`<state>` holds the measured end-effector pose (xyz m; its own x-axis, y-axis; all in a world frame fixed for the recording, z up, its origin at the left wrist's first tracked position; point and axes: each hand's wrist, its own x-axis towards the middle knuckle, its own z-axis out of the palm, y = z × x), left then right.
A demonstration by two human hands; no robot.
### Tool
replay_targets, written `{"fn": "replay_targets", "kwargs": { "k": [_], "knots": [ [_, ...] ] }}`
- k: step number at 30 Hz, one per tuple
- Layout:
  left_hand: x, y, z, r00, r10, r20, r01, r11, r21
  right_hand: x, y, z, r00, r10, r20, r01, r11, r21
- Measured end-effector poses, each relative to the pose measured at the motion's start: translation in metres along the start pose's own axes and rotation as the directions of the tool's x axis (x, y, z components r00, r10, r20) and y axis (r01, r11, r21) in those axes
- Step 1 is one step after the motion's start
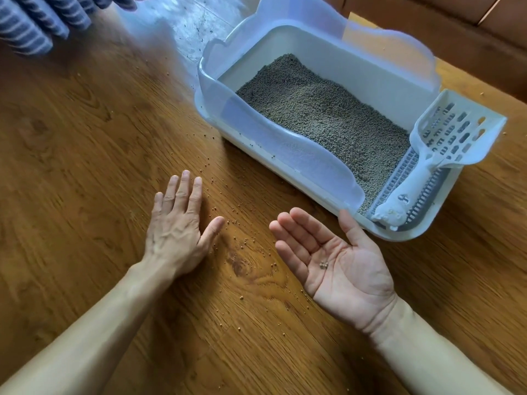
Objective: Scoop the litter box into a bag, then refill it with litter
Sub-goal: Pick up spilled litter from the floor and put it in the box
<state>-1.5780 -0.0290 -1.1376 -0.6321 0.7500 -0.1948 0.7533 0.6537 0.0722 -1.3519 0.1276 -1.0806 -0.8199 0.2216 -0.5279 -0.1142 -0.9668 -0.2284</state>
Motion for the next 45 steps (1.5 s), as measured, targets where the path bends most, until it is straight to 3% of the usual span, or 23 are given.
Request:
{"fn": "replay_targets", "kwargs": {
  "k": [7,15,24,26,28,31,33,37,41,45],
  "knots": [
    [0.05,0.009,-0.007,0.986,0.158,0.054,-0.161,0.986,0.047,0.004,0.0,0.0,0.999,0.021,0.026,-0.021,1.0,-0.004],
    [0.029,0.021,0.002,0.955,0.289,0.07,-0.291,0.957,0.016,0.006,0.003,0.0,0.999,0.034,0.039,-0.034,0.999,-0.001],
    [-0.023,0.03,0.013,0.812,0.583,-0.019,-0.583,0.812,-0.037,0.008,0.006,0.0,0.997,0.053,0.053,-0.053,0.999,-0.012],
    [-0.018,0.024,0.008,0.837,0.537,-0.104,-0.544,0.837,-0.059,0.008,0.006,-0.001,0.997,0.054,0.054,-0.053,0.999,-0.012],
    [0.0,0.014,0.004,0.909,0.398,-0.125,-0.404,0.914,-0.033,0.008,0.004,-0.003,0.998,0.046,0.051,-0.046,0.999,-0.006],
    [0.034,0.0,0.002,0.982,0.186,-0.022,-0.185,0.982,0.02,0.008,0.0,-0.004,0.998,0.035,0.052,-0.035,0.999,0.0],
    [0.046,-0.004,0.004,0.99,0.135,0.046,-0.138,0.989,0.052,0.007,-0.001,-0.006,0.998,0.033,0.053,-0.033,0.999,0.003],
    [0.03,0.009,0.008,0.963,0.26,0.066,-0.264,0.962,0.064,0.007,-0.003,-0.005,0.998,0.032,0.058,-0.033,0.999,0.005],
    [-0.006,0.041,0.017,0.891,0.448,0.071,-0.452,0.891,0.053,0.007,-0.003,-0.004,0.997,0.029,0.069,-0.03,0.999,0.013],
    [-0.024,0.059,0.025,0.858,0.512,0.036,-0.513,0.859,0.003,0.008,-0.001,-0.004,0.997,0.038,0.073,-0.037,0.999,-0.01]
  ]
}}
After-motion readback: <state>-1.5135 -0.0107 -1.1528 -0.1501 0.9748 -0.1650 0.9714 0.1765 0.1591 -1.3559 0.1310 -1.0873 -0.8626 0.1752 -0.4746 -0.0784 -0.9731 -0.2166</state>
